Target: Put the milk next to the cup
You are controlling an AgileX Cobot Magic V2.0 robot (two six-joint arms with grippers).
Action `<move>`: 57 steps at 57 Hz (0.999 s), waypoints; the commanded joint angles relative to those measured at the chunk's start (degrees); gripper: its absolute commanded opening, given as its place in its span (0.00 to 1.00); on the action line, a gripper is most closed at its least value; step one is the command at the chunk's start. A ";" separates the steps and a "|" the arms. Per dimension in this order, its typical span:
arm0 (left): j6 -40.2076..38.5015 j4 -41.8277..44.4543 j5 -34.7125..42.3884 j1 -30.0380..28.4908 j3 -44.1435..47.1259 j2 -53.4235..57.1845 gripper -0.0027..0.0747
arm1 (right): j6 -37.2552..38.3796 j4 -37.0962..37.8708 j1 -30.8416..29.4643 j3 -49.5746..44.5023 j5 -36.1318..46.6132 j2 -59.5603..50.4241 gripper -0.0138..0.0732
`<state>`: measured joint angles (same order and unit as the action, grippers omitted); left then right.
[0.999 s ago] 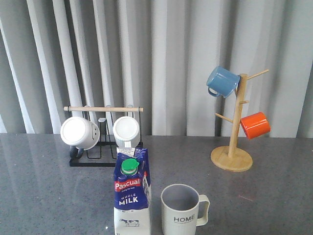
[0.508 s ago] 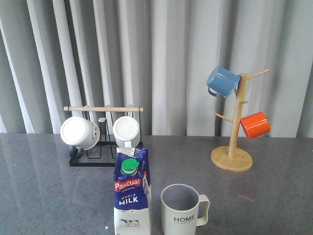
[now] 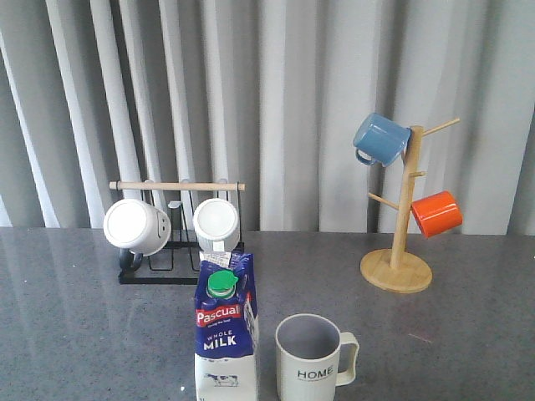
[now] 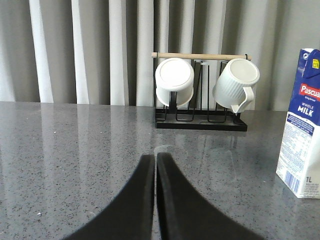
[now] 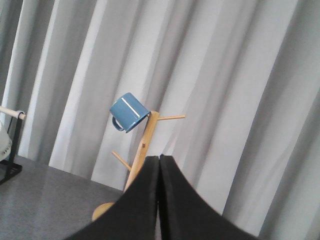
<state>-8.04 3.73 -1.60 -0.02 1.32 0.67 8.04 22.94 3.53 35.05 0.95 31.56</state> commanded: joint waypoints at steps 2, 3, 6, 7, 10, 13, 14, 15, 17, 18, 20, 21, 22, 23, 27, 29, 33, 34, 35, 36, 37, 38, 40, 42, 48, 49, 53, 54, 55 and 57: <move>-0.57 -0.10 3.76 -0.06 -1.25 0.71 0.03 | -4.66 -9.89 -0.36 -1.25 0.93 -2.38 0.15; -0.57 -0.10 3.76 -0.06 -1.25 0.71 0.03 | -6.47 -11.39 -0.36 -2.37 1.11 -2.91 0.15; -0.57 -0.10 3.76 -0.06 -1.25 0.71 0.03 | -11.27 -14.93 -0.36 -5.94 1.84 -4.52 0.15; -0.57 -0.10 3.76 -0.06 -1.25 0.71 0.03 | -12.23 -15.78 -0.31 -6.95 2.46 -4.97 0.15; -0.57 -0.10 3.76 -0.06 -1.25 0.71 0.03 | -14.57 -18.57 -0.35 -11.41 4.65 -7.26 0.15; -0.57 -0.10 3.76 -0.06 -1.25 0.71 0.03 | -15.11 -20.00 -0.35 -15.54 7.57 -10.34 0.15; -0.57 -0.10 3.76 -0.06 -1.25 0.71 0.03 | -14.98 -20.26 -0.35 -17.25 8.60 -11.56 0.15; -0.57 -0.10 3.76 -0.06 -1.25 0.71 0.03 | -14.69 -20.48 -0.35 -18.96 9.46 -12.39 0.15; -0.57 -0.10 3.76 -0.06 -1.25 0.71 0.03 | -14.04 -20.70 -0.35 -21.70 10.40 -14.50 0.15; -0.57 -0.10 3.76 -0.06 -1.25 0.71 0.03 | -13.59 -20.87 -0.35 -23.27 10.61 -15.80 0.15; -0.57 -0.10 3.76 -0.06 -1.25 0.71 0.03 | -12.62 -21.19 -0.35 -25.70 10.46 -17.97 0.15; -0.57 -0.10 3.76 -0.06 -1.25 0.71 0.03 | -12.16 -21.33 -0.35 -27.10 10.25 -19.25 0.15; -0.57 -0.10 3.76 -0.06 -1.25 0.71 0.03 | -11.46 -21.39 -0.35 -27.99 10.05 -20.10 0.15; -0.57 -0.10 3.76 -0.06 -1.25 0.71 0.03 | -11.02 -21.48 -0.35 -29.30 9.73 -21.34 0.15; -0.57 -0.10 3.76 -0.06 -1.25 0.71 0.03 | -9.56 -21.42 -0.35 -33.01 8.60 -25.14 0.15; -0.57 -0.10 3.76 -0.06 -1.25 0.71 0.03 | -8.65 -21.42 -0.35 -34.77 7.73 -27.06 0.15; -0.57 -0.10 3.76 -0.06 -1.25 0.71 0.03 | -7.23 -21.42 -0.35 -37.24 6.85 -29.69 0.15; -0.57 -0.10 3.76 -0.06 -1.25 0.71 0.03 | -6.89 -21.42 -0.35 -37.34 6.48 -30.42 0.15; -0.57 -0.10 3.76 -0.06 -1.25 0.71 0.03 | -6.67 -21.42 -0.35 -37.28 4.63 -30.86 0.15; -0.57 -0.10 3.76 -0.06 -1.25 0.71 0.03 | -6.45 -21.36 -0.35 -37.27 3.60 -31.50 0.15; -0.57 -0.10 3.76 -0.06 -1.25 0.71 0.03 | -6.45 -21.29 -0.35 -37.27 2.73 -31.88 0.15; -0.57 -0.10 3.76 -0.06 -1.25 0.71 0.03 | -6.45 -21.29 -0.35 -37.27 2.36 -32.42 0.15; -0.57 -0.10 3.76 -0.06 -1.25 0.71 0.03 | -6.45 -21.16 -0.35 -37.27 1.68 -33.10 0.15; -0.57 -0.10 3.76 -0.06 -1.25 0.71 0.03 | -6.45 -21.01 -0.35 -37.27 1.67 -33.10 0.15; -0.57 -0.10 3.76 -0.06 -1.25 0.71 0.03 | -6.45 -21.01 -0.35 -37.27 1.88 -33.04 0.15; -0.57 -0.10 3.76 -0.06 -1.25 0.71 0.03 | -6.45 -21.01 -0.35 -37.27 1.94 -33.04 0.15; -0.57 -0.10 3.76 -0.06 -1.25 0.71 0.03 | -6.45 -21.01 -0.35 -37.27 1.99 -33.04 0.15; -0.57 -0.10 3.76 -0.06 -1.25 0.71 0.03 | -6.45 -21.01 -0.35 -37.27 1.99 -33.04 0.15; -0.57 -0.10 3.76 -0.06 -1.25 0.71 0.03 | -6.45 -21.01 -0.35 -37.27 1.99 -33.04 0.15; -0.57 -0.10 3.76 -0.06 -1.25 0.71 0.03 | -6.45 -21.01 -0.35 -37.27 1.99 -33.04 0.15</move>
<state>-8.04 3.73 -1.66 -0.02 1.32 0.67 1.72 1.44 3.53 -1.60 -1.03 -0.54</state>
